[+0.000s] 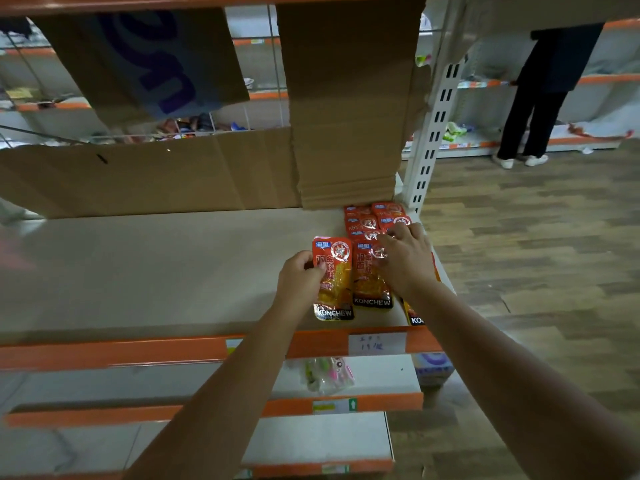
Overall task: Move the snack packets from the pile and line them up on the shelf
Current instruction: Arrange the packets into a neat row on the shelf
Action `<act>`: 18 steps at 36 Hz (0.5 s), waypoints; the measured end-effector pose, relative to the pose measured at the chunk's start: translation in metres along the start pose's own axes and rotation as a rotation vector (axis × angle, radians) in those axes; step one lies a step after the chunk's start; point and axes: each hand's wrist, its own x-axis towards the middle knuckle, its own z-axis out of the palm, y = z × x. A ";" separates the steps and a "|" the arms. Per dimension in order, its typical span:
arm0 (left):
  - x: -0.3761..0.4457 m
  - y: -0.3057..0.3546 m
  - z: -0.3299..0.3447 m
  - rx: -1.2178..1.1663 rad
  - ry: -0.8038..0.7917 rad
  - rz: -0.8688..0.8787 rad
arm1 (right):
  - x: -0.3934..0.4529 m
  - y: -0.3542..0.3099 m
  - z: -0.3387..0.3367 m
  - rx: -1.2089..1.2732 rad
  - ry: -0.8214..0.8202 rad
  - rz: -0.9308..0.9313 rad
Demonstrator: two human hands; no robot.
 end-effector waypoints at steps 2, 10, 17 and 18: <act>0.000 0.003 0.004 -0.012 -0.022 -0.007 | -0.003 0.003 -0.001 0.036 0.044 0.021; 0.004 0.012 0.033 0.046 -0.041 -0.039 | -0.015 0.023 -0.011 0.090 0.094 0.063; 0.010 0.014 0.051 0.275 0.009 0.074 | -0.024 0.032 -0.005 0.142 0.153 0.022; 0.010 0.014 0.052 0.332 0.015 0.096 | -0.026 0.032 -0.005 0.143 0.147 0.020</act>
